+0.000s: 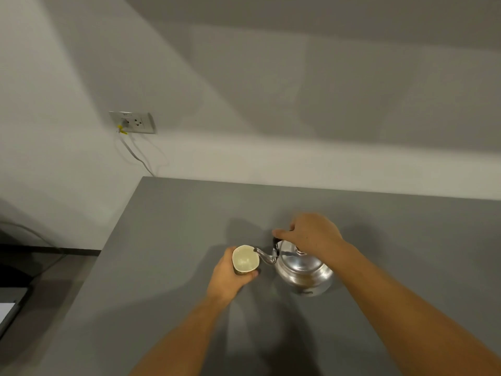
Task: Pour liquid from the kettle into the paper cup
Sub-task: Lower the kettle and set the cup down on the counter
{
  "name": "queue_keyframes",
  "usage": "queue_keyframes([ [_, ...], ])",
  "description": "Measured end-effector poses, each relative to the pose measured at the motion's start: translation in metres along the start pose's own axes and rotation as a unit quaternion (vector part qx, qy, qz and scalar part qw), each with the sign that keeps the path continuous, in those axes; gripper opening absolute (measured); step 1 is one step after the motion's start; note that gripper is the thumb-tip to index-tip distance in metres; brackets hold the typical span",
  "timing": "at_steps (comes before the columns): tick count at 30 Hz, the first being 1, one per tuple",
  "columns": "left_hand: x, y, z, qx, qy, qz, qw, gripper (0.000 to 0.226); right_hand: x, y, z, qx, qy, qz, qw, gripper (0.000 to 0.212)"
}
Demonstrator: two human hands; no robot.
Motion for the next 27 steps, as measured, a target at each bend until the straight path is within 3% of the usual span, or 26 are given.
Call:
queue_keyframes([
  [6, -0.008, -0.013, -0.005, 0.008, 0.025, 0.002, 1.000, 0.093, -0.023, -0.006, -0.001, -0.006, 0.006, -0.049, 0.999, 0.063],
  [11, -0.051, -0.020, -0.055, -0.015, 0.061, -0.026, 0.998, 0.068, -0.058, -0.041, -0.034, -0.048, 0.031, -0.112, 0.992, 0.066],
  [22, -0.066, -0.043, -0.100, -0.074, 0.038, -0.049, 0.995, 0.044, -0.085, -0.049, -0.094, -0.043, 0.037, -0.186, 0.981, 0.066],
  [27, -0.073, -0.047, -0.131, -0.091, 0.035, -0.054, 0.994, 0.042, -0.084, -0.057, -0.139, -0.048, 0.058, -0.163, 0.984, 0.066],
])
Point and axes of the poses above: each hand's wrist, its own z-axis away from the middle knuckle, its own y-axis out of the palm, x = y × z, the point moved 2 cm from there along -z, towards the middle knuckle, and after that the axes turned 6 degrees about y, right-handed, at the moved point
